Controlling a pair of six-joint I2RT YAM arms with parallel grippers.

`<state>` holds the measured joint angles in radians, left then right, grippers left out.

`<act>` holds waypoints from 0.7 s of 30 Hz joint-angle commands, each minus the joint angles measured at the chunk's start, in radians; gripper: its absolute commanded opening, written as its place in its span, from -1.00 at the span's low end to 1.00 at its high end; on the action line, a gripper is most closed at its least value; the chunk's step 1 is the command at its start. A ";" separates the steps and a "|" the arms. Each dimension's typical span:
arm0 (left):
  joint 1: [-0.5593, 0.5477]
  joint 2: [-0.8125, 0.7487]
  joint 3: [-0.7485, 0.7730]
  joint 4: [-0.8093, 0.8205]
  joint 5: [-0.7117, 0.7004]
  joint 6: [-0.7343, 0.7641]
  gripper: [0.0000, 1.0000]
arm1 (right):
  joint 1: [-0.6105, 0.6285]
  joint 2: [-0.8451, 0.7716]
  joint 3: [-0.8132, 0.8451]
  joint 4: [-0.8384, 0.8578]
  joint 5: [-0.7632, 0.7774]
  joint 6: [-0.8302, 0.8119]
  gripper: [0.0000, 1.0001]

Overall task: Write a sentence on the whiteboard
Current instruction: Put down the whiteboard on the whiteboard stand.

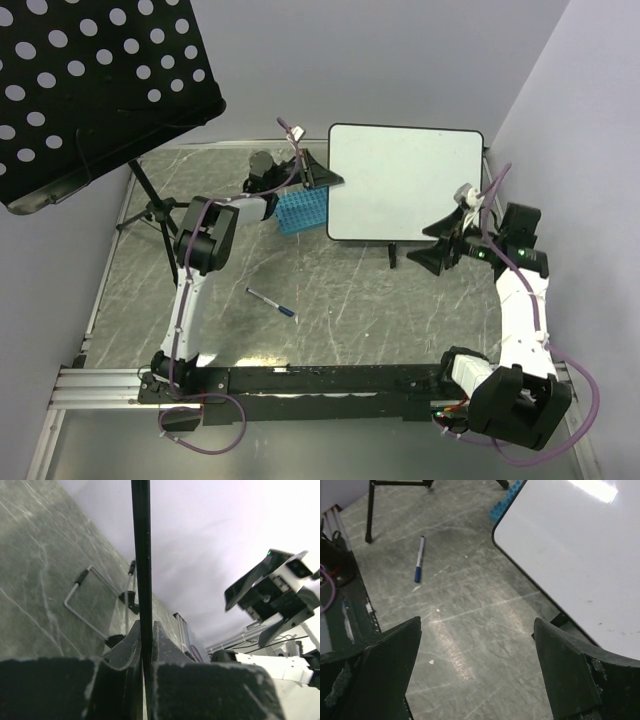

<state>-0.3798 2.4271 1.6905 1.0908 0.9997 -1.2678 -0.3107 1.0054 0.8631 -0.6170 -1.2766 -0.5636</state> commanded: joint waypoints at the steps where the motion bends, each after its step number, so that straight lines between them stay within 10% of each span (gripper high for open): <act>1: 0.015 -0.226 -0.081 0.231 -0.032 -0.018 -0.98 | -0.008 0.035 0.232 -0.150 -0.025 -0.044 1.00; 21: 0.050 -0.631 -0.604 0.400 -0.033 -0.034 -0.98 | -0.123 0.068 0.441 -0.269 0.154 0.048 1.00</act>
<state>-0.3450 1.9358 1.1271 1.1694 1.0233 -1.2518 -0.3859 1.0702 1.2263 -0.8497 -1.1118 -0.5217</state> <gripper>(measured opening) 0.065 0.998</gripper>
